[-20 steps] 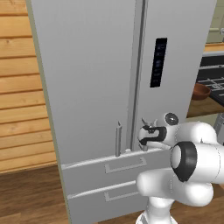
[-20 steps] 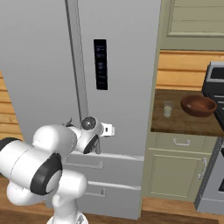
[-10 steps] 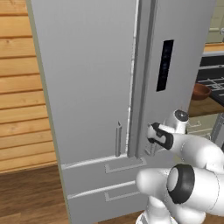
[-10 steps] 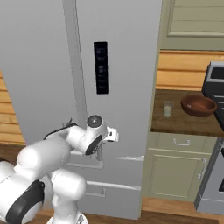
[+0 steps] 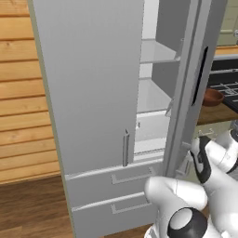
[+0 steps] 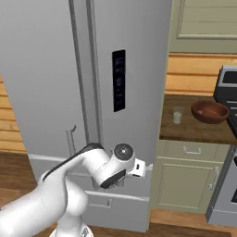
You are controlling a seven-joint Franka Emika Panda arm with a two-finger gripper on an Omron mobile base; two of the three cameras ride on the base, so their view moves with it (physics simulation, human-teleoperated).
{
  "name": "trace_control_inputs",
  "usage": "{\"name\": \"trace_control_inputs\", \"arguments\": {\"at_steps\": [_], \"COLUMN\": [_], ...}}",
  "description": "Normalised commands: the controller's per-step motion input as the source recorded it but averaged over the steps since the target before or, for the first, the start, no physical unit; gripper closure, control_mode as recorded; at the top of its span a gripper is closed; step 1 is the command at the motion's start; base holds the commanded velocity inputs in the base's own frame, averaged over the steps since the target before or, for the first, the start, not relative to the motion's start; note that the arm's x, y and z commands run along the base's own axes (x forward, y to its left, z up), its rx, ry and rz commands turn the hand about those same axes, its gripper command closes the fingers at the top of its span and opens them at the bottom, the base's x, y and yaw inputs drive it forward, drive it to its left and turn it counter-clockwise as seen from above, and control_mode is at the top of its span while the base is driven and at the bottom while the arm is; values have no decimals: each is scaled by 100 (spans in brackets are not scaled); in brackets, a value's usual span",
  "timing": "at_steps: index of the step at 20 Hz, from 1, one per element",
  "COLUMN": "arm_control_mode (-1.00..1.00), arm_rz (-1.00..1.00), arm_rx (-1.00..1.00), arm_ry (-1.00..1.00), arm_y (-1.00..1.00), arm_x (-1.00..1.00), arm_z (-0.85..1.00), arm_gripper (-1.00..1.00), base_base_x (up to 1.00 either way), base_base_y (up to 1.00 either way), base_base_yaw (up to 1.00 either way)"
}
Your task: Grab a lemon wedge from the fridge and one ice cube from the ice bowl, and put them in the glass of lemonade.
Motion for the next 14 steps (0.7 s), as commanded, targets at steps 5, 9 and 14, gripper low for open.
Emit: {"name": "trace_control_inputs", "arguments": {"at_steps": [5, 9, 14], "arm_control_mode": [-100, -100, -100], "arm_rz": [-7, -1, -1], "arm_rx": [4, 3, 0], "arm_ry": [-7, -13, -8], "arm_y": [-54, -11, 8], "arm_x": [-85, -78, -60], "arm_z": [34, 100, 100], "arm_gripper": [-100, -100, -100], "base_base_x": [0, 0, 0], "base_base_y": [0, 0, 0], "base_base_yaw": [0, 0, 0]}}
